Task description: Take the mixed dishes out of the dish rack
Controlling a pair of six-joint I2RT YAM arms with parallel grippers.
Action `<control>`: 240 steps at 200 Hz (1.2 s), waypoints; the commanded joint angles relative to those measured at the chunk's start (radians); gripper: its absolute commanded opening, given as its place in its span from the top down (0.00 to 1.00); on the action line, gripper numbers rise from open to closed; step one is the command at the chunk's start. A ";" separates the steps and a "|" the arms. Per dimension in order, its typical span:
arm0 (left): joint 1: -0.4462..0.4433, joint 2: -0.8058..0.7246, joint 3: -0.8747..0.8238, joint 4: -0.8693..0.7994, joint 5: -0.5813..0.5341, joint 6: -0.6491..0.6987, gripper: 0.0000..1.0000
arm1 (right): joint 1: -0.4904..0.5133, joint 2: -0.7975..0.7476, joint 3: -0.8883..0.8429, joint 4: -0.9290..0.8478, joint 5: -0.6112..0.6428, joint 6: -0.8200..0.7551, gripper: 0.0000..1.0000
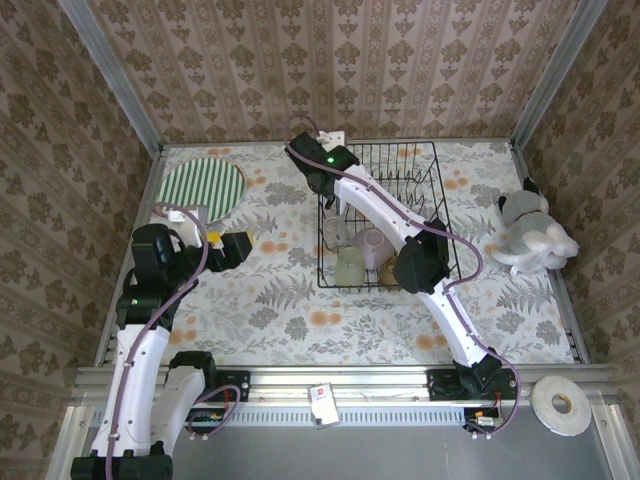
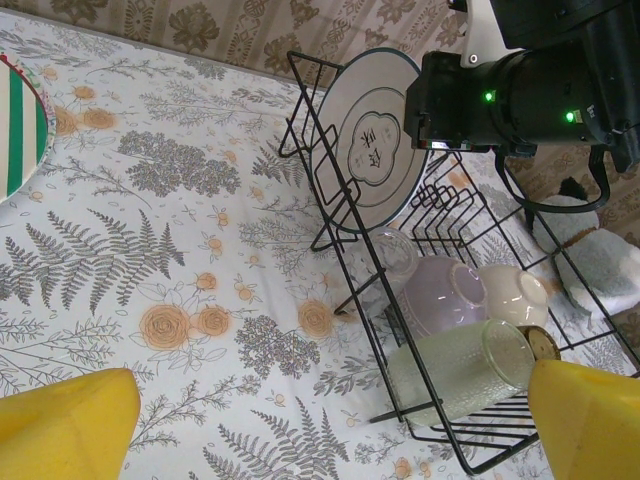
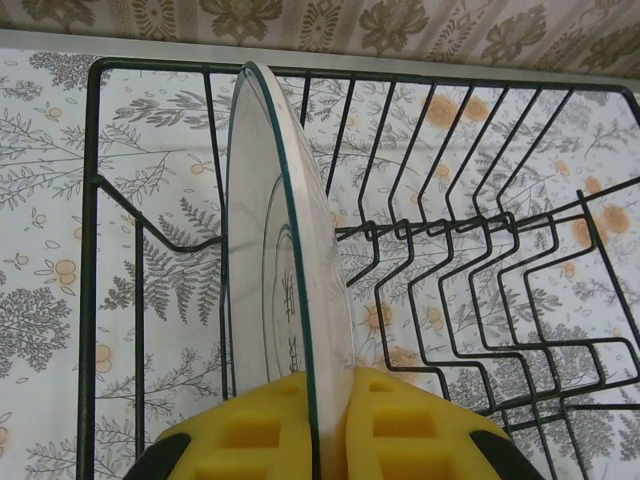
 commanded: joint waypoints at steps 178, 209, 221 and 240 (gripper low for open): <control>0.005 -0.003 -0.008 0.020 0.014 -0.004 0.00 | 0.054 -0.036 0.046 0.038 0.242 -0.152 1.00; 0.005 -0.003 -0.007 0.021 0.013 -0.004 0.00 | 0.054 -0.060 0.010 0.048 0.247 -0.157 1.00; 0.005 -0.002 -0.008 0.021 0.014 -0.004 0.00 | 0.054 -0.066 0.006 0.045 0.245 -0.157 1.00; 0.006 -0.003 -0.007 0.020 0.013 -0.004 0.00 | 0.054 -0.075 0.000 0.042 0.245 -0.162 1.00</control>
